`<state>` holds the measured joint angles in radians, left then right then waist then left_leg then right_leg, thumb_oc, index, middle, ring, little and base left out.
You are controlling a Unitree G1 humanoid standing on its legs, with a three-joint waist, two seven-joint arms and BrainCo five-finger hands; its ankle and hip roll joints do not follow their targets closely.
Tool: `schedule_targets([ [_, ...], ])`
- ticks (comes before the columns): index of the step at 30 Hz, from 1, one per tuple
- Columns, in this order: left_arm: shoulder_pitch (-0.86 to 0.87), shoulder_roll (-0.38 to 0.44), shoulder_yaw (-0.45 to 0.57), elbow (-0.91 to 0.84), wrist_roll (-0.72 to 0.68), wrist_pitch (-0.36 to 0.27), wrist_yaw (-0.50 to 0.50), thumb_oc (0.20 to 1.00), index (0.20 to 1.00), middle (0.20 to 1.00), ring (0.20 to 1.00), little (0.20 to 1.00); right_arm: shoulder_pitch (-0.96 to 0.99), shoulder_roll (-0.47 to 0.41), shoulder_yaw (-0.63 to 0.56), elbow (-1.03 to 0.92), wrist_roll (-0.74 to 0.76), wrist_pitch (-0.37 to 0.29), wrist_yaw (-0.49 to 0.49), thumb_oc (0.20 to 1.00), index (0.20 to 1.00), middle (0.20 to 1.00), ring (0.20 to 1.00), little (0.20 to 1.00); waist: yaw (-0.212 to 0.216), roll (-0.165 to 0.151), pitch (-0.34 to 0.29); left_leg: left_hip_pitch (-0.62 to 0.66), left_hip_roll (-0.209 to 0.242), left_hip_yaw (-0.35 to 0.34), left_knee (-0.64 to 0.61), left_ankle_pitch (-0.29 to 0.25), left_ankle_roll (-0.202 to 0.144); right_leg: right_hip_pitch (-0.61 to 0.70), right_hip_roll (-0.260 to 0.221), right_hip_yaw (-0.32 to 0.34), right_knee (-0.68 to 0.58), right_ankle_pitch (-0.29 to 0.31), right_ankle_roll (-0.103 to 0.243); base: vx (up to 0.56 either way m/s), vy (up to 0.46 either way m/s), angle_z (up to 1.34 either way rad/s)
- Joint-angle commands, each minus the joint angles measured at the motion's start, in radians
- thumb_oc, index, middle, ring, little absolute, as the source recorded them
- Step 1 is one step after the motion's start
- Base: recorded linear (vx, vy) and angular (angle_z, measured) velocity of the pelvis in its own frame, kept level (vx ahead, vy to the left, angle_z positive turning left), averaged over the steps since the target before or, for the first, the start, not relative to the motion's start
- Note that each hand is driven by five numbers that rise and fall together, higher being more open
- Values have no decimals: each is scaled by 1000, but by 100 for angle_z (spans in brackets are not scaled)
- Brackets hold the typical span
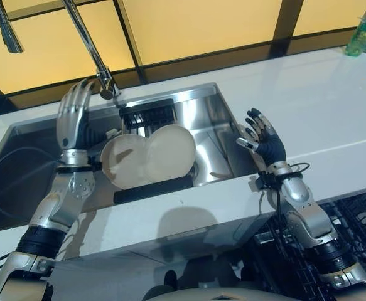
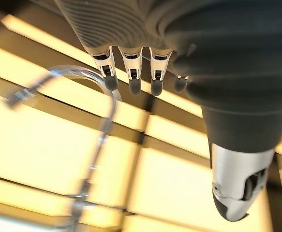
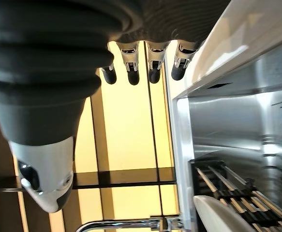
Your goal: Pick up plates and place into dishwasher.
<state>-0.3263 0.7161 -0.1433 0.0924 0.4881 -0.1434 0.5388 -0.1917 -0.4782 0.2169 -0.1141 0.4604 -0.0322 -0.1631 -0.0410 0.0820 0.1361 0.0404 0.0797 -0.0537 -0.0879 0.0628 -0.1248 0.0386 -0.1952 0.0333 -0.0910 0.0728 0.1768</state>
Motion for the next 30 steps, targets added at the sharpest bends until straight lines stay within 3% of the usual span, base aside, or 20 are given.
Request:
schedule_targets([
  [1, -164, 53, -22, 19, -34, -15, -90, 1000, 1000, 1000, 1000, 1000, -91, 10, -7, -50, -14, -12, -13, 1000, 1000, 1000, 1000, 1000, -28, -26, 48, -20, -77, 11, 1, 0, 100, -49, 54, 47, 22, 34, -70, -10, -13, -13],
  [5, -221, 92, -96, 59, -84, 3, -208, 1000, 1000, 1000, 1000, 1000, -124, -5, -7, -53, -15, -11, -15, 1000, 1000, 1000, 1000, 1000, -49, -23, 89, -35, -74, 29, 1, -2, 101, -71, 60, 69, 26, 33, -68, -81, 3, -15],
  [11, -291, 132, -175, 199, -103, 58, -281, 1000, 1000, 1000, 1000, 1000, -168, -37, -11, -45, -9, -27, -7, 1000, 1000, 1000, 1000, 1000, -80, -24, 156, -68, -67, 58, 2, 17, 101, -119, 68, 105, 38, 49, -69, -80, 21, -20],
  [20, -377, 170, -228, 404, -49, 189, -277, 1000, 1000, 1000, 1000, 1000, -217, -53, -4, -30, -16, -62, -2, 1000, 1000, 1000, 1000, 1000, -100, -34, 235, -138, -66, 79, 16, 37, 99, -196, 74, 128, 60, 66, -76, -66, 20, -12],
  [27, -430, 177, -239, 516, -31, 278, -221, 1000, 1000, 1000, 1000, 1000, -264, -74, 1, -24, -20, -47, -18, 1000, 1000, 1000, 1000, 1000, -102, -36, 253, -164, -71, 78, 16, 44, 93, -224, 74, 117, 64, 71, -83, -12, 2, -2],
  [30, -457, 172, -232, 556, -51, 286, -206, 1000, 1000, 1000, 1000, 1000, -275, -72, 0, -27, -27, -38, -18, 1000, 1000, 1000, 1000, 1000, -103, -38, 255, -173, -73, 80, 15, 44, 91, -235, 74, 113, 65, 71, -85, 0, 0, 0],
])
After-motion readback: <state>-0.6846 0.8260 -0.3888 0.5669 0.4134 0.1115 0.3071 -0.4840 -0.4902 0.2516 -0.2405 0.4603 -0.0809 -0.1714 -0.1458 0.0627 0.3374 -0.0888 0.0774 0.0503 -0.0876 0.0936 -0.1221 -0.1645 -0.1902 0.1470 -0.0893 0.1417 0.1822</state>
